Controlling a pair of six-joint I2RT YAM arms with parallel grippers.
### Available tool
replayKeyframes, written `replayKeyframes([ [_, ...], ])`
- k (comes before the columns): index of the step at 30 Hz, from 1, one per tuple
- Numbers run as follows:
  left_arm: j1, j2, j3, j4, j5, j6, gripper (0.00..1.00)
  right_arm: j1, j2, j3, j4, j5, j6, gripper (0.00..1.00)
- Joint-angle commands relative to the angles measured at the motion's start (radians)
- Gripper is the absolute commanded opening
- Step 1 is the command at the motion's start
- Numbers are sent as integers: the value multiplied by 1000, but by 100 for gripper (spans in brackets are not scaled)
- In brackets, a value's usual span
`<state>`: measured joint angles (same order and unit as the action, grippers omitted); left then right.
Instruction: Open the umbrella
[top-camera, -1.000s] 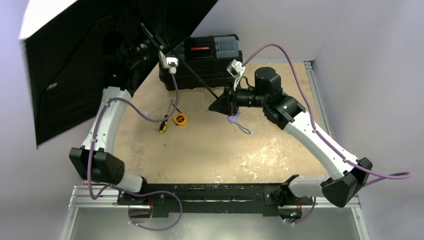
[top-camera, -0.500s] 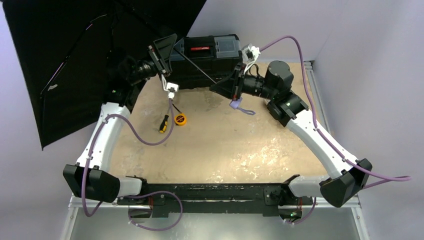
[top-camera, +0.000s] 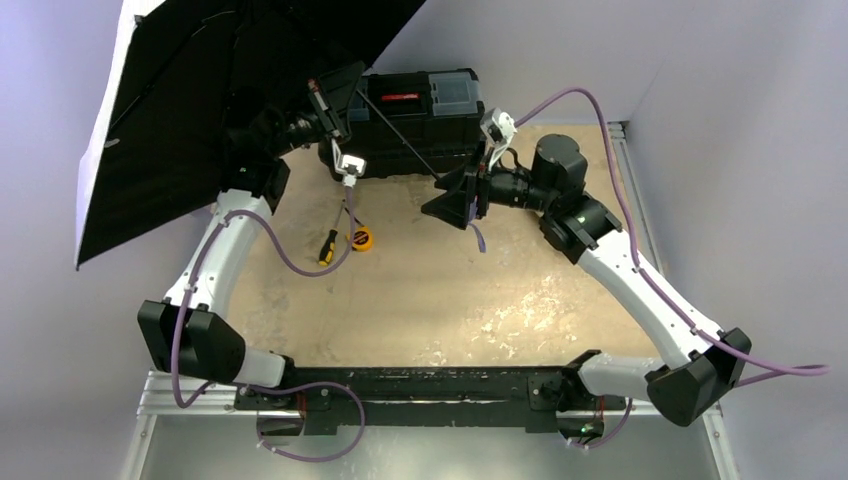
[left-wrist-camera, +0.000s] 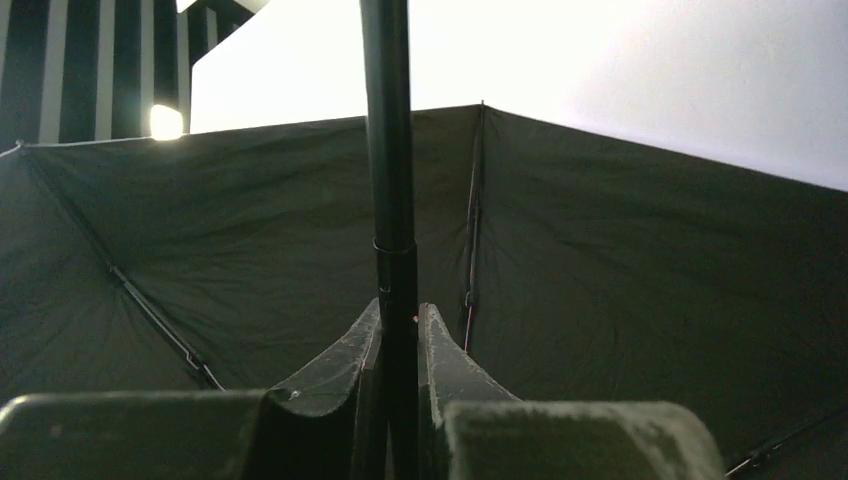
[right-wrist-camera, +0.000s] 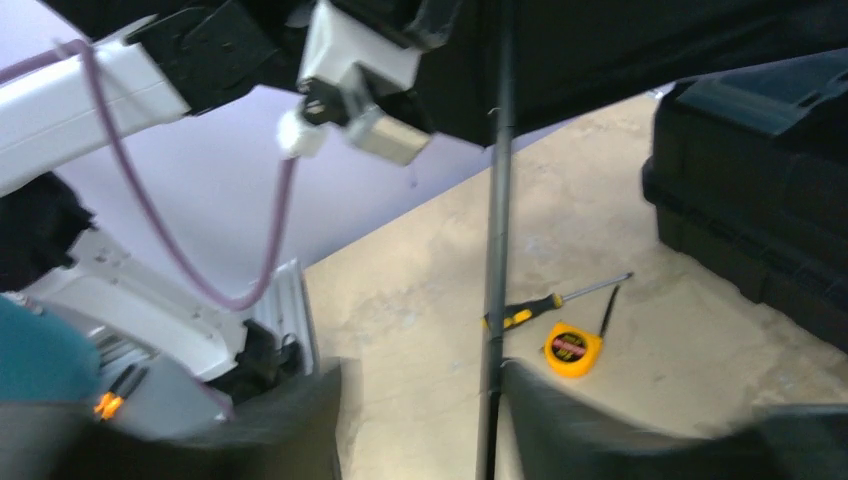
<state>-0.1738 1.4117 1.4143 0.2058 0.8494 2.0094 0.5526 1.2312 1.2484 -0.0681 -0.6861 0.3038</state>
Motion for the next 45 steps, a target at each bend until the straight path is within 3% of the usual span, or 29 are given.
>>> replayKeyframes([
  [1,16,-5,13,103,130,114,0,13,-9,129,-44,-72,-64,76],
  [9,-57,-34,-12,-15,275,240,0,13,204,383,-82,-197,48,69],
  [13,-80,-69,-38,-138,310,326,0,13,283,469,-71,-247,112,59],
  [17,-108,-96,-64,-182,307,354,0,15,334,503,-67,-269,124,41],
  [22,-126,-103,-72,-194,294,365,0,45,359,508,-45,-286,147,37],
  [24,-130,-102,-69,-202,289,367,0,47,373,517,-36,-296,154,2],
  [25,-131,-98,-66,-203,282,371,0,47,374,514,-18,-306,167,0],
  [26,-131,-94,-63,-204,266,379,2,46,370,506,18,-317,180,0],
  [28,-133,-83,-72,-141,237,327,28,31,335,451,148,-268,238,0],
  [30,-135,-76,-93,-7,193,208,47,1,294,375,295,-179,331,0],
  [35,-126,-91,-111,150,76,-20,75,-80,256,283,574,12,507,0],
  [38,-111,-105,-136,194,72,-89,78,-113,253,265,657,117,565,0],
  [45,-105,-164,-240,134,36,-46,78,-166,257,309,715,308,622,0],
])
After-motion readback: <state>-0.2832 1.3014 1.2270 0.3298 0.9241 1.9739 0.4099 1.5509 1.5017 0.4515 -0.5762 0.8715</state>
